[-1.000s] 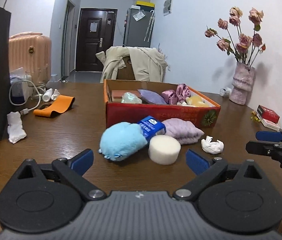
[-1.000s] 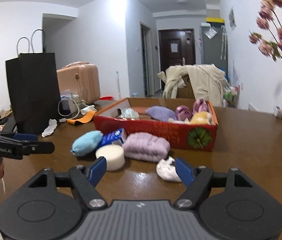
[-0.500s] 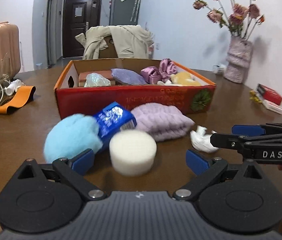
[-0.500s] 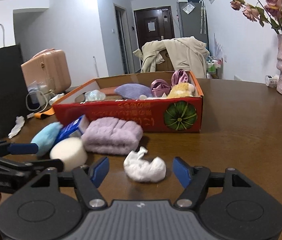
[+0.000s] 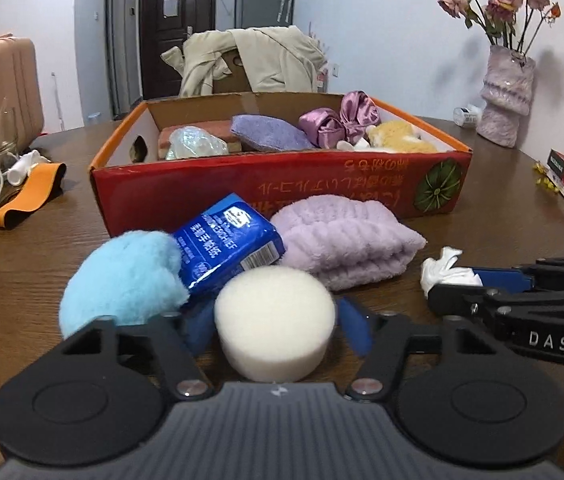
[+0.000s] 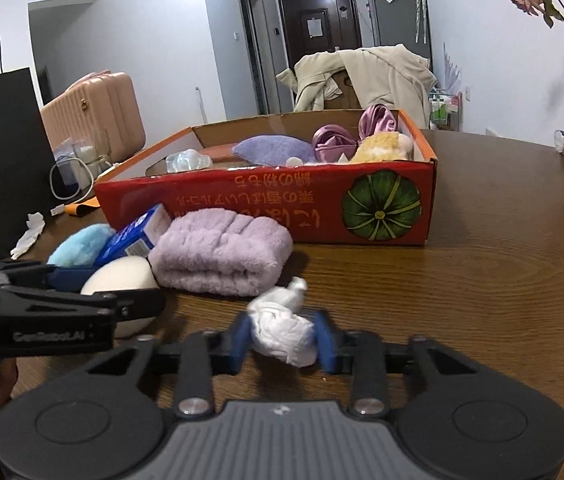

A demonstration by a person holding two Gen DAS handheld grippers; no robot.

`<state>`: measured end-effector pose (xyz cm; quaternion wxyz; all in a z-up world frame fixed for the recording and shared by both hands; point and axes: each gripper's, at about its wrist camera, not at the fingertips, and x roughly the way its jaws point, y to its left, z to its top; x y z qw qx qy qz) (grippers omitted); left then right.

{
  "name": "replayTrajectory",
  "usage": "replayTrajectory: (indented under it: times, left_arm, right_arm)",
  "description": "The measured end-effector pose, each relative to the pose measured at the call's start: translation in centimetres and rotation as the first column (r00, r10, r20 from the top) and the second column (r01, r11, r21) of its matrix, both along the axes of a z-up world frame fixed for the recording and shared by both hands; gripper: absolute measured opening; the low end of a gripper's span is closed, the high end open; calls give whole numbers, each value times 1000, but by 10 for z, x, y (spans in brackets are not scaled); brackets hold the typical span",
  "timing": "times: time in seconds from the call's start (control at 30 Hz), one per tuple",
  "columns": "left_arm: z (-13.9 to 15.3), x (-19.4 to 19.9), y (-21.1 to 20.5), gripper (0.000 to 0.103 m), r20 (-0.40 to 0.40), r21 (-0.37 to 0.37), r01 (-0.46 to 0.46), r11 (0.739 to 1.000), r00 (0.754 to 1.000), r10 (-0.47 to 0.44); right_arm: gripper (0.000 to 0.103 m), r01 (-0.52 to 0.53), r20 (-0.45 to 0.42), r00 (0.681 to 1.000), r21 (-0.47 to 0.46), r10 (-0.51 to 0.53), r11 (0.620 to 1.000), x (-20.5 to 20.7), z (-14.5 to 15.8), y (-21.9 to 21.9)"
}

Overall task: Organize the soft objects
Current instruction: 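Close the left gripper on the white foam cylinder while the right gripper grasps the white tissue ball, then carry the foam cylinder and tissue ball into the box and open both grippers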

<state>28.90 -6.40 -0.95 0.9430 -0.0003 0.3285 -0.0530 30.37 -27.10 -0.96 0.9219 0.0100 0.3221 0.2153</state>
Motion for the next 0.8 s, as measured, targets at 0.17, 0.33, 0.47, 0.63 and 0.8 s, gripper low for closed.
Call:
replayTrajectory:
  times: [0.17, 0.33, 0.47, 0.63, 0.8]
  left_arm:
    - [1, -3, 2, 57, -6, -12, 14, 1000, 1000, -14]
    - [10, -24, 7, 57, 6, -28, 50, 998, 999, -49]
    - [20, -42, 16, 57, 25, -54, 46, 997, 999, -44]
    - [30, -60, 22, 57, 67, -95, 75, 993, 995, -68]
    - [39, -67, 29, 57, 94, -141, 111, 984, 991, -98]
  right_arm:
    - [20, -6, -4, 1000, 17, 6, 1000, 0, 0, -2]
    - [19, -6, 17, 1000, 27, 6, 1000, -5, 4, -2]
    - [19, -21, 41, 999, 65, 19, 998, -22, 19, -4]
    - [19, -39, 53, 998, 79, 35, 996, -44, 35, -1]
    - [19, -33, 80, 996, 88, 26, 996, -59, 47, 1]
